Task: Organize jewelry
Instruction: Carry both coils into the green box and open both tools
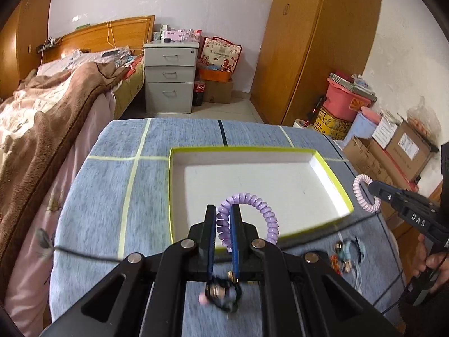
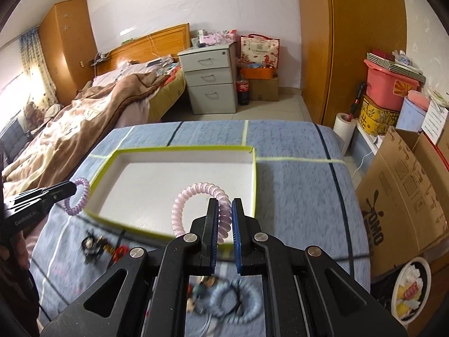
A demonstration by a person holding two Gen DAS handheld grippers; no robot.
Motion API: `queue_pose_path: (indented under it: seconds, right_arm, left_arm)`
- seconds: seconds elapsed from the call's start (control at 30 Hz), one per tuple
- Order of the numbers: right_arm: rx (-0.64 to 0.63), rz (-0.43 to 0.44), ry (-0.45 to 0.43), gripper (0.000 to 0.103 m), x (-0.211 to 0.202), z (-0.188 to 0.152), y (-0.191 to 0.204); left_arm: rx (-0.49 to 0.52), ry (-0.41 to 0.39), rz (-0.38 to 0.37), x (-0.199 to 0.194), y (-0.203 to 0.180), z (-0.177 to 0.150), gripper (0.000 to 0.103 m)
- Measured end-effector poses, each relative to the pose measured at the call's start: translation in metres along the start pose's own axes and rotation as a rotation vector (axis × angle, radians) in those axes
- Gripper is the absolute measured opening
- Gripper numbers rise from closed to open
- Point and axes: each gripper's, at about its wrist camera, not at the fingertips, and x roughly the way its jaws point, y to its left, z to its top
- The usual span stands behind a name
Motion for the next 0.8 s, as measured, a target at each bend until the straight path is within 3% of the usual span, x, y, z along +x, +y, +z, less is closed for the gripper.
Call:
queue_pose_path:
  seconds: [0.33, 0.8]
  right_arm:
    - [0.006, -0.038, 0.066, 0.01, 0.057, 0.027, -0.01]
    - [-0.04, -0.066, 0.137, 0.01, 0.106, 0.038, -0.007]
  left_arm:
    - [-0.048, 0.05, 0.0, 0.047, 0.017, 0.024, 0.01]
    - [-0.067, 0.139, 0.016, 0.103, 0.022, 0.029, 0.01]
